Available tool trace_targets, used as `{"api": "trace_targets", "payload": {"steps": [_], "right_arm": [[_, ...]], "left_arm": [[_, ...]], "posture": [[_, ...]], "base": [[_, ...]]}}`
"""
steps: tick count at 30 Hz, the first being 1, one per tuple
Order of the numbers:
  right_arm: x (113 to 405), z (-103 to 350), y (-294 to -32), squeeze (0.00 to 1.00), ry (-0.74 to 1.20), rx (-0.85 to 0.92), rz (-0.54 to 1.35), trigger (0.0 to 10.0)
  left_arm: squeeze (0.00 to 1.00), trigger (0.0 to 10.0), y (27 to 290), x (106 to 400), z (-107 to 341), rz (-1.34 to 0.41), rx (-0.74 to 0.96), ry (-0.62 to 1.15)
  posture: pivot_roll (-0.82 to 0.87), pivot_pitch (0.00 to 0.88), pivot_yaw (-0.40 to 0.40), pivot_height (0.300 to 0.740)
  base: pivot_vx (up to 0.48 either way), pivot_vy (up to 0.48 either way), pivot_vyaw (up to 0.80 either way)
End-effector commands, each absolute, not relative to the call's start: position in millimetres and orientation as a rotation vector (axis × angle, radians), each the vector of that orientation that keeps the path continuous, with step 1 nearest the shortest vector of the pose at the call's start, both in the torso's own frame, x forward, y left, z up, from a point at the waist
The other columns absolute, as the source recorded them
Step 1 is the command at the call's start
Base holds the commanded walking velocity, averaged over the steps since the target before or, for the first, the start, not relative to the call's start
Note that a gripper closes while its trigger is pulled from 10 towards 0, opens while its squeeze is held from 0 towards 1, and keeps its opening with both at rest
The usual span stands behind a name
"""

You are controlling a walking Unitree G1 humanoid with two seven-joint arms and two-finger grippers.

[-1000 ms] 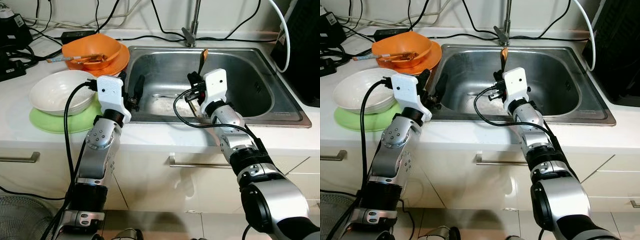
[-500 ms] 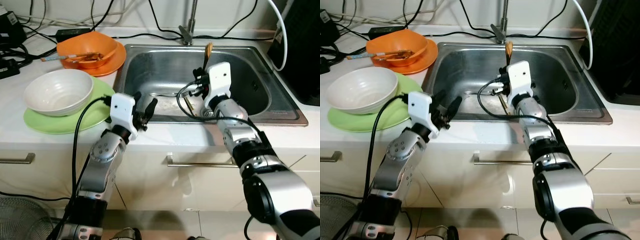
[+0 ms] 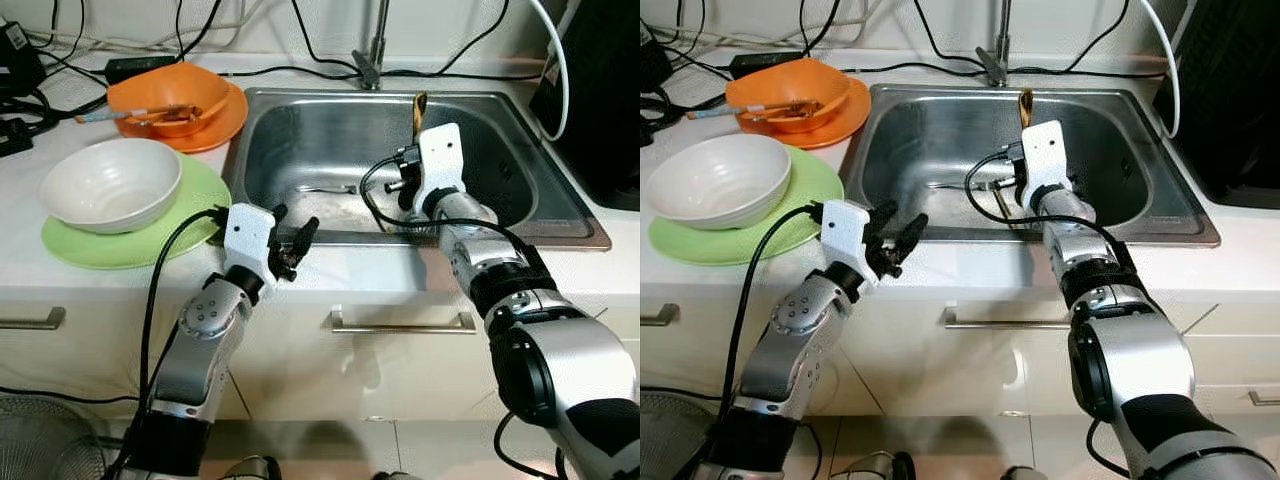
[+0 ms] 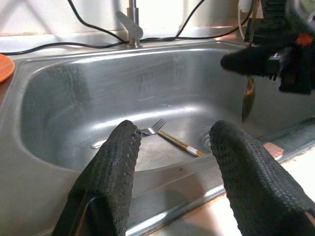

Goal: Kitchen organization

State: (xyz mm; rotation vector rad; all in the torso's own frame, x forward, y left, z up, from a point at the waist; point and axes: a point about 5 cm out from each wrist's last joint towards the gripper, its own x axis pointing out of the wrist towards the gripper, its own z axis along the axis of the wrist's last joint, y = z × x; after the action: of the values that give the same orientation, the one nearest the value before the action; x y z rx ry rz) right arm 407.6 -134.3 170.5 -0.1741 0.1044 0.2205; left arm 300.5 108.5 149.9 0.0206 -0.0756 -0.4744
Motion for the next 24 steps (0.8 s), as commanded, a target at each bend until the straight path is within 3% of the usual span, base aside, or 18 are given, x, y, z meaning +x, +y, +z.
{"api": "trace_targets", "payload": {"steps": [1, 24], "right_arm": [[410, 175, -135, 0.00, 0.119, -0.181, 0.224, 10.0], [405, 157, -118, 0.00, 0.286, -0.338, 0.339, 10.0]], "left_arm": [[0.00, 10.0, 105, 297, 149, -0.491, 0.018, -0.068], [0.00, 10.0, 98, 287, 141, -0.581, 0.021, 0.020]], "posture": [[0.03, 0.018, -0.010, 0.740], [0.04, 0.033, -0.022, 0.740]], "base": [[0.000, 0.000, 0.00], [0.000, 0.000, 0.00]]}}
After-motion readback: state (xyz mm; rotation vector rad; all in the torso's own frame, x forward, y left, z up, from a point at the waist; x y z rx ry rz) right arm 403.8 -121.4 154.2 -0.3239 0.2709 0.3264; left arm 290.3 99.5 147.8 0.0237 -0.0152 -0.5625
